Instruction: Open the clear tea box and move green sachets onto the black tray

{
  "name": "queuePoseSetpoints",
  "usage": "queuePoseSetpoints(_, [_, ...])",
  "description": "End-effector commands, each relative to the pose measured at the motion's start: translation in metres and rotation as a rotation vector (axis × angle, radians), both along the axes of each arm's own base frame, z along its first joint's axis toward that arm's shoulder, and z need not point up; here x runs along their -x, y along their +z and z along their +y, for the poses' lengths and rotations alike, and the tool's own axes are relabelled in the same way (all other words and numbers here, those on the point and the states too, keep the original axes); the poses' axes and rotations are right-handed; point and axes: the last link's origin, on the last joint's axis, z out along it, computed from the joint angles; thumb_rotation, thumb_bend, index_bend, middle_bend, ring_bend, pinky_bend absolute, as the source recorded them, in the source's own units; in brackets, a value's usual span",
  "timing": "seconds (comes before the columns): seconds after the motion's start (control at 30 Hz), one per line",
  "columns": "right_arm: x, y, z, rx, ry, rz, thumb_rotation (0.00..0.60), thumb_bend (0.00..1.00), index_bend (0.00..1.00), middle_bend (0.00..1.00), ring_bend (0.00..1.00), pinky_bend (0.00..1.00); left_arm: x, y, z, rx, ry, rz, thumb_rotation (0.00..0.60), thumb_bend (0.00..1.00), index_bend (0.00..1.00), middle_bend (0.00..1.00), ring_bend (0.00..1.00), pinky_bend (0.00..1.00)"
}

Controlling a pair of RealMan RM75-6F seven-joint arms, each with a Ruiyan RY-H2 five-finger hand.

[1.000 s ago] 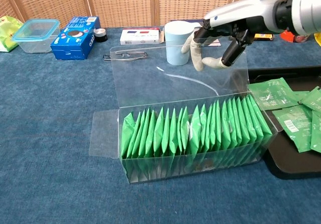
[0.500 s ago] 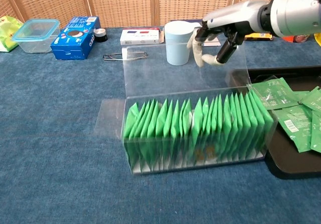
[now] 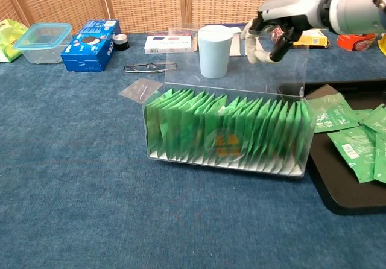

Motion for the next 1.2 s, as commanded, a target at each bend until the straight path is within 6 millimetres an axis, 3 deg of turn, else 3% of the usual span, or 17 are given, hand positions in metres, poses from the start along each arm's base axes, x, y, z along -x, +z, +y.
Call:
queuePoseSetpoints(0.03, [0.006, 0.002, 0.005, -0.011, 0.001, 0.023, 0.600, 0.61, 0.55, 0.11, 0.09, 0.01, -0.001, -0.001, 0.000, 0.001, -0.004, -0.001, 0.600, 0.22, 0.05, 0.06, 0.00, 0.24])
queuePoseSetpoints(0.33, [0.007, -0.004, 0.012, -0.031, 0.032, 0.032, 0.578, 0.61, 0.35, 0.06, 0.08, 0.01, -0.004, 0.001, -0.001, -0.007, -0.015, -0.002, 0.600, 0.22, 0.05, 0.06, 0.00, 0.24])
queuePoseSetpoints(0.5, [0.010, -0.010, 0.012, -0.032, 0.044, 0.053, 0.556, 0.57, 0.10, 0.00, 0.04, 0.01, -0.003, 0.003, -0.003, -0.014, -0.010, 0.000, 0.600, 0.22, 0.05, 0.06, 0.00, 0.24])
queuePoseSetpoints(0.6, [0.011, -0.011, 0.013, -0.023, 0.051, 0.059, 0.553, 0.53, 0.01, 0.00, 0.00, 0.01, -0.002, 0.004, -0.004, -0.015, -0.008, -0.002, 0.600, 0.22, 0.05, 0.06, 0.00, 0.24])
queuePoseSetpoints(0.9, [0.005, 0.020, 0.024, 0.064, 0.088, -0.122, 0.559, 0.25, 0.00, 0.00, 0.00, 0.01, -0.003, 0.004, -0.003, -0.018, -0.017, -0.005, 0.600, 0.22, 0.05, 0.06, 0.00, 0.24])
queuePoseSetpoints(1.03, [0.009, 0.032, 0.035, 0.086, 0.126, -0.178, 0.587, 0.19, 0.00, 0.00, 0.00, 0.01, -0.004, 0.004, -0.003, -0.020, -0.020, -0.002, 0.600, 0.22, 0.05, 0.06, 0.00, 0.24])
queuePoseSetpoints(1.2, [0.010, 0.035, 0.059, 0.020, 0.209, -0.254, 0.600, 0.17, 0.15, 0.00, 0.00, 0.01, -0.006, 0.006, -0.003, -0.031, -0.027, 0.001, 0.600, 0.22, 0.05, 0.06, 0.00, 0.24])
